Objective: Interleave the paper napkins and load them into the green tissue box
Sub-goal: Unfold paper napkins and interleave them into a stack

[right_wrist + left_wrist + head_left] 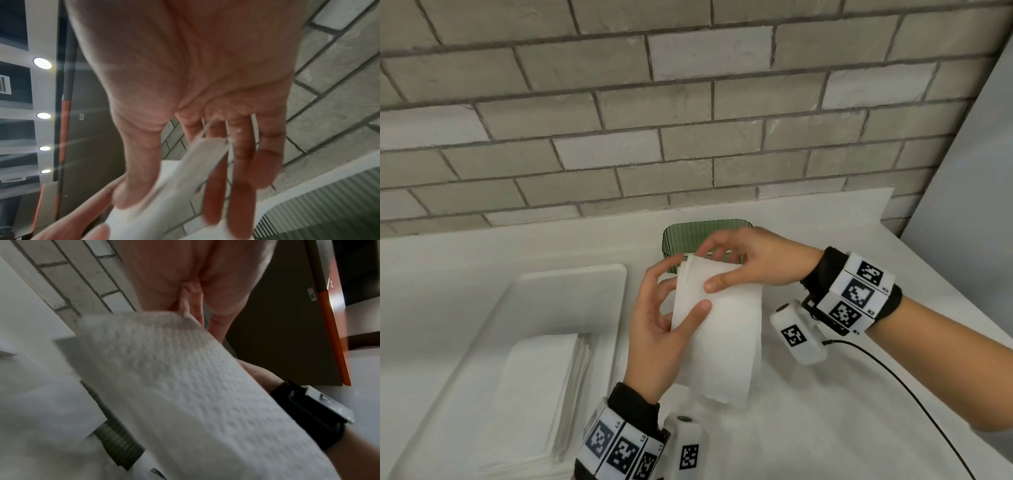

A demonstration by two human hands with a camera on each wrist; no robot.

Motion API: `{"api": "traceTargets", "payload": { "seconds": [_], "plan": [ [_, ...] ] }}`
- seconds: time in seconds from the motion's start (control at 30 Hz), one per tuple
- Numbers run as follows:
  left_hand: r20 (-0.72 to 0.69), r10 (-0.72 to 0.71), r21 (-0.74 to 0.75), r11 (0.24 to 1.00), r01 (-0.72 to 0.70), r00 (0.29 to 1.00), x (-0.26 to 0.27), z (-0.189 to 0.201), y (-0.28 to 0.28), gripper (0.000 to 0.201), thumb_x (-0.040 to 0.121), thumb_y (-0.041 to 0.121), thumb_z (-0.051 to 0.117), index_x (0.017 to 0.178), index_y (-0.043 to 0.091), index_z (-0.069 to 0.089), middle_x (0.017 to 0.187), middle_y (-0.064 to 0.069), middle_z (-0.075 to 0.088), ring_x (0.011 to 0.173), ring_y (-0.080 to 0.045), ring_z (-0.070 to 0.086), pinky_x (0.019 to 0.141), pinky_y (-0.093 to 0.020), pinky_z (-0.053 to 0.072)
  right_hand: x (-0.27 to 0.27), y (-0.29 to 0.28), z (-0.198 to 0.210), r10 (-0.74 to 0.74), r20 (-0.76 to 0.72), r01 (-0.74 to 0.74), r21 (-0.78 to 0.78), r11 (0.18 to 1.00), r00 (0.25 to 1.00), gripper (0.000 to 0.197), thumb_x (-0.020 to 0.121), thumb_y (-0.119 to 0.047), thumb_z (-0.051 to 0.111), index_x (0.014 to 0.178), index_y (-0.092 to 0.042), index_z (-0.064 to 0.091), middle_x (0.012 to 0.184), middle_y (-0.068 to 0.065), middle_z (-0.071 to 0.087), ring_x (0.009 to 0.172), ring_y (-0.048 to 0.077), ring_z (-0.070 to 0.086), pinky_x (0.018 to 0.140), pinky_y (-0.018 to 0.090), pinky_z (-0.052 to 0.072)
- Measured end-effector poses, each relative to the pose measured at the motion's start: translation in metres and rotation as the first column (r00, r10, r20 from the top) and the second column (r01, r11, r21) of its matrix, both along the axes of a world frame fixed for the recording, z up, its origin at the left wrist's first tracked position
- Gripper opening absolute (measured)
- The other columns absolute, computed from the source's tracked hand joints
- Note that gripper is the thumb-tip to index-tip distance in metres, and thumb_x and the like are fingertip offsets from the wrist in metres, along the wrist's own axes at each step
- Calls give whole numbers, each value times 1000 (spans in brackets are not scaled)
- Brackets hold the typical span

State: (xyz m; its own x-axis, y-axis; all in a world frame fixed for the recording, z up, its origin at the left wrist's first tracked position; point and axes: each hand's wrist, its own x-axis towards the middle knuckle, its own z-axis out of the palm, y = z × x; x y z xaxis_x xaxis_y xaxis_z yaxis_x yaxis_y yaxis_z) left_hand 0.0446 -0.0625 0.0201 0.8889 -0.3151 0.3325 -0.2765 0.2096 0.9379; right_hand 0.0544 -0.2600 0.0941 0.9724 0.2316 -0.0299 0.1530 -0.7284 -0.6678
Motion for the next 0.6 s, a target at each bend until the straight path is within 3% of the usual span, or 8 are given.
{"api": "traceTargets", "payload": {
  "seconds": [0.07,0.13,0.23,0.33,0.37,0.43,0.5,0.6],
  "plan": [
    [-26,10,25,1000,-9,1000,0,0,-1,64,82,2,75,132,27,45,103,-8,72,87,-26,73,65,-31,59,-2,-2,-4,51,-75,-47,59,997,996,29,86,-26,72,110,-11,67,97,7,75,86,25,72,78,40,58],
    [-61,25,72,997,-21,998,-1,-3,-2,57,85,8,73,130,28,44,97,-4,75,80,-25,74,63,-31,59,-5,-2,-9,41,-68,-31,150,988,997,20,90,-19,68,104,-4,70,93,13,75,82,23,72,72,36,57],
    [-107,14,187,982,6,994,-1,-9,2,31,90,21,69,117,24,55,87,-6,76,68,-26,74,51,-33,55,-5,-6,-18,-133,44,122,203,972,990,13,91,-21,66,94,-9,69,87,10,72,72,16,67,61,32,54],
    [-147,57,192,981,-28,988,0,-19,8,23,88,27,69,97,6,68,65,-12,66,40,-27,59,37,-24,41,-8,-13,-31,-372,25,328,419,847,928,18,95,-22,60,102,-6,66,76,6,65,51,12,58,39,24,41],
    [-163,100,162,984,-73,982,1,-21,9,25,87,24,70,96,2,70,64,-10,68,44,-24,61,41,-24,44,-10,-14,-35,-415,-7,364,497,788,910,21,97,-22,58,104,-3,65,74,8,64,48,13,55,37,21,37],
    [-240,141,56,990,-132,960,5,-23,10,23,88,18,68,104,3,73,85,-6,78,74,-21,73,60,-25,57,-18,-10,-44,-445,-82,397,615,681,892,25,98,-21,55,108,1,63,76,11,64,51,16,57,37,22,39],
    [-377,44,-95,992,-86,925,6,-20,7,27,93,20,61,116,9,69,108,-4,77,100,-18,73,79,-28,60,-25,-1,-52,-443,-173,433,678,594,880,25,99,-24,54,111,-4,63,85,8,68,61,16,64,41,24,46],
    [-500,-103,-185,983,10,860,5,-13,6,26,98,22,53,122,18,64,113,-1,75,101,-18,73,74,-38,63,-32,8,-65,-386,-315,485,712,508,867,25,98,-31,54,117,-17,63,86,-1,69,63,8,66,41,24,48]
  ]
}}
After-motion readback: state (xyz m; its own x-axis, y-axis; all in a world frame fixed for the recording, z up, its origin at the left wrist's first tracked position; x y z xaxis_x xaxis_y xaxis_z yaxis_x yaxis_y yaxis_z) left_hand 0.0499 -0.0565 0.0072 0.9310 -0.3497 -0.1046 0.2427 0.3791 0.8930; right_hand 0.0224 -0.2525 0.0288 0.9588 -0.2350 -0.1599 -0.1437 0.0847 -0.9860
